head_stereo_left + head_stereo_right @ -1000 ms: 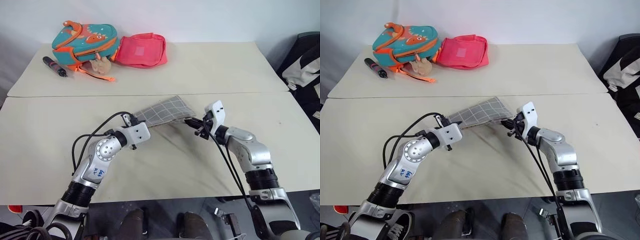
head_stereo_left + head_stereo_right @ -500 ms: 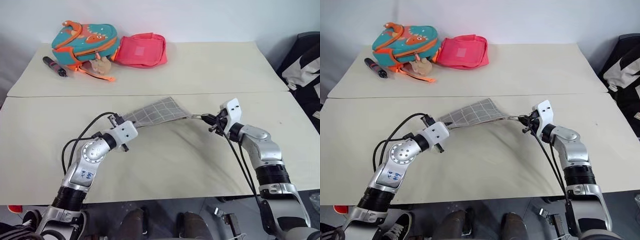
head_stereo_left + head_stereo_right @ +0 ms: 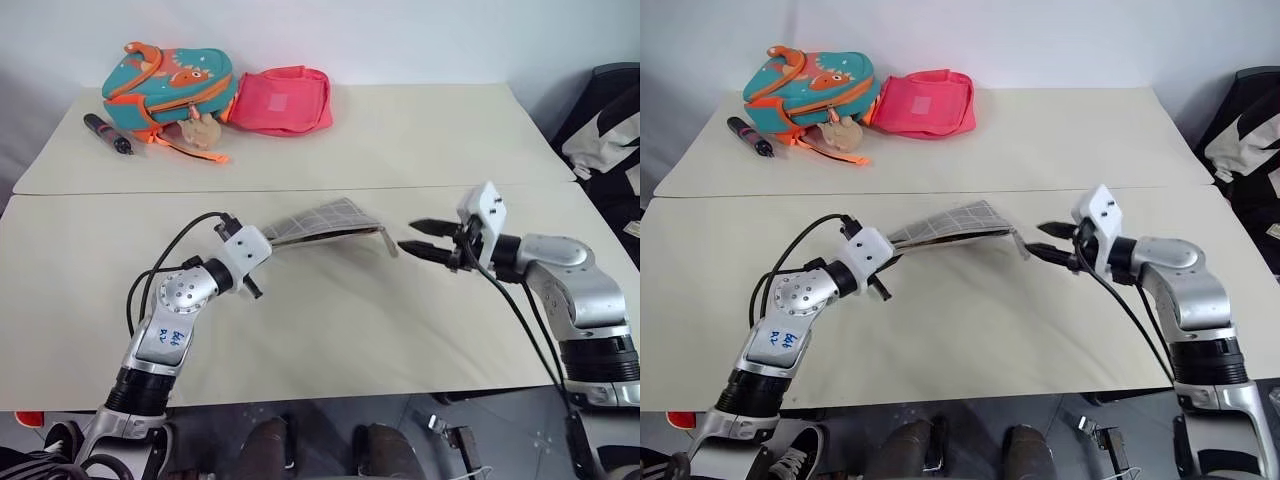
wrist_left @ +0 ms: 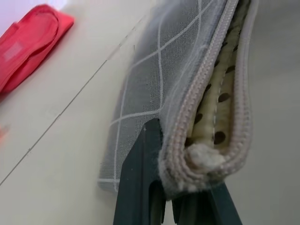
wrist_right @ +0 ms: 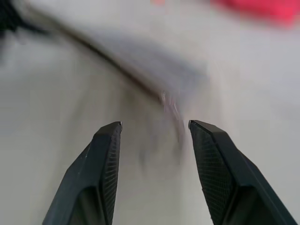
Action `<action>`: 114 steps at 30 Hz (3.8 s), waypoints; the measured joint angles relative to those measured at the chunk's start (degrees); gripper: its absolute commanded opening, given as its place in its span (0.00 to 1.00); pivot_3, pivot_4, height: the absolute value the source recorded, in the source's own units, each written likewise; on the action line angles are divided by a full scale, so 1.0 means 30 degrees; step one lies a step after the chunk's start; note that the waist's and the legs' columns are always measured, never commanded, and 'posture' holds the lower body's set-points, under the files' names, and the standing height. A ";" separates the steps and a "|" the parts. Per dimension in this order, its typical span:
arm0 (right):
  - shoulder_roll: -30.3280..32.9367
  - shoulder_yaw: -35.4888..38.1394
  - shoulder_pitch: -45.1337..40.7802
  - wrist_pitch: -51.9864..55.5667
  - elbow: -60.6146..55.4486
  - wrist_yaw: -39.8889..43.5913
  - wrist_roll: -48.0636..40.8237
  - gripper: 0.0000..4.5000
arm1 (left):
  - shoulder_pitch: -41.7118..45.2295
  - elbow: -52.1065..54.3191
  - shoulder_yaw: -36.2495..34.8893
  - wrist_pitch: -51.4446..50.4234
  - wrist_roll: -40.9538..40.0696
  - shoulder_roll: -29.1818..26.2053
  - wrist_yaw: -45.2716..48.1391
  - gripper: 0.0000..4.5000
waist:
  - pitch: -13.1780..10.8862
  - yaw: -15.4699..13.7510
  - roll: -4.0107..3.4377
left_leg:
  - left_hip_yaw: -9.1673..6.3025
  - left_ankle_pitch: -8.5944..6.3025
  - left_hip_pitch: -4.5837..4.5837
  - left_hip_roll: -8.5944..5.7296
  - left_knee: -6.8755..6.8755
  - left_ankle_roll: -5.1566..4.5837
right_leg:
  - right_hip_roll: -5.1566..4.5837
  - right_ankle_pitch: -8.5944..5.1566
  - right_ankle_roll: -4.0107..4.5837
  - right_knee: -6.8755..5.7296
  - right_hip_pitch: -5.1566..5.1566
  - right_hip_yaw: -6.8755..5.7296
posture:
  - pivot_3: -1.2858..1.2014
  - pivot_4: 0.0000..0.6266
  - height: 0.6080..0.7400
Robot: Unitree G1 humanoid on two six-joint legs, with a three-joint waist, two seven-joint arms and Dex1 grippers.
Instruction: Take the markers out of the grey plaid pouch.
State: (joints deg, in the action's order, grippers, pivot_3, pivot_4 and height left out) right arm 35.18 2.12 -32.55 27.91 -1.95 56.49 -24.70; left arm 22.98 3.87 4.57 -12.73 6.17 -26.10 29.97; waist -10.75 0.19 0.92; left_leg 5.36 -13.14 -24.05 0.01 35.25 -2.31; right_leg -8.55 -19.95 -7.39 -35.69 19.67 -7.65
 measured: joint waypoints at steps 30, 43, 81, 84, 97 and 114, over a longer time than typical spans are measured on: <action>-0.3008 -0.4953 -0.1584 -0.4896 0.1803 -0.4521 0.7551 0.00 | 0.1027 0.1712 0.2243 -0.2405 -0.0227 0.0532 0.1242 0.00 | -0.0001 -0.0024 0.0002 | 0.0003 0.0015 -0.0023 -0.0066 0.0018 -0.0029 | 0.0000 0.0012 -0.0023 -0.0003 0.0008 0.0020 | 0.52 0.24 1.00; -0.2596 -0.6844 -0.1822 -0.8541 0.3040 -0.5245 1.1881 0.67 | 0.1544 0.2089 0.2746 -0.3470 -0.0208 0.1049 0.1508 0.00 | -0.0001 -0.0022 0.0003 | -0.0003 0.0032 -0.0023 -0.0060 0.0021 -0.0026 | 0.0012 0.0011 -0.0022 0.0000 0.0000 0.0016 | 0.52 0.24 1.00; -0.3716 -0.7686 -0.2473 -0.9613 0.4815 -0.5564 1.4255 0.13 | 0.1626 0.2382 0.2420 -0.3534 -0.1192 0.1601 0.1724 0.00 | -0.0001 -0.0020 0.0003 | -0.0008 0.0033 -0.0024 -0.0062 0.0041 -0.0027 | 0.0013 0.0011 -0.0023 -0.0008 -0.0005 0.0018 | 0.52 0.24 1.00; -0.2984 -0.7361 -0.2284 -0.9725 0.4094 -0.4179 1.3246 0.13 | 0.1626 0.2427 0.2453 -0.3363 -0.1175 0.1593 0.1645 0.00 | -0.0001 -0.0042 0.0003 | -0.0010 0.0032 -0.0023 -0.0063 0.0056 -0.0029 | 0.0011 0.0011 -0.0023 -0.0007 -0.0016 0.0013 | 0.52 0.24 1.00; -0.3218 -0.6541 -0.1630 -0.6626 0.2530 -0.3183 1.1793 0.13 | 0.1673 0.2295 0.2533 -0.3037 -0.1613 0.2035 0.1458 0.00 | -0.0001 -0.0024 0.0002 | -0.0007 0.0032 -0.0024 -0.0056 0.0080 -0.0029 | 0.0014 0.0011 -0.0022 -0.0022 -0.0015 0.0016 | 0.52 0.24 1.00; -0.2760 -0.7488 -0.1520 -0.7337 0.2149 -0.2709 1.3583 0.13 | 0.1181 0.2341 0.1423 -0.5969 -0.4429 0.3476 0.1405 0.00 | -0.0001 -0.0040 0.0003 | -0.0017 0.0029 -0.0027 -0.0051 0.0112 -0.0033 | 0.0018 0.0011 -0.0022 -0.0029 -0.0025 0.0016 | 0.52 0.24 1.00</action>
State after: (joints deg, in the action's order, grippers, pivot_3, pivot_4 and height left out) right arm 26.90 -20.34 -37.11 5.90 4.50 48.36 16.05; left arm 26.52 10.89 8.84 -30.63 -7.12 -15.67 34.18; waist -10.75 0.07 0.93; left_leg 5.31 -13.05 -24.13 -0.15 35.58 -2.41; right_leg -8.49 -19.92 -7.46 -35.78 19.59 -7.61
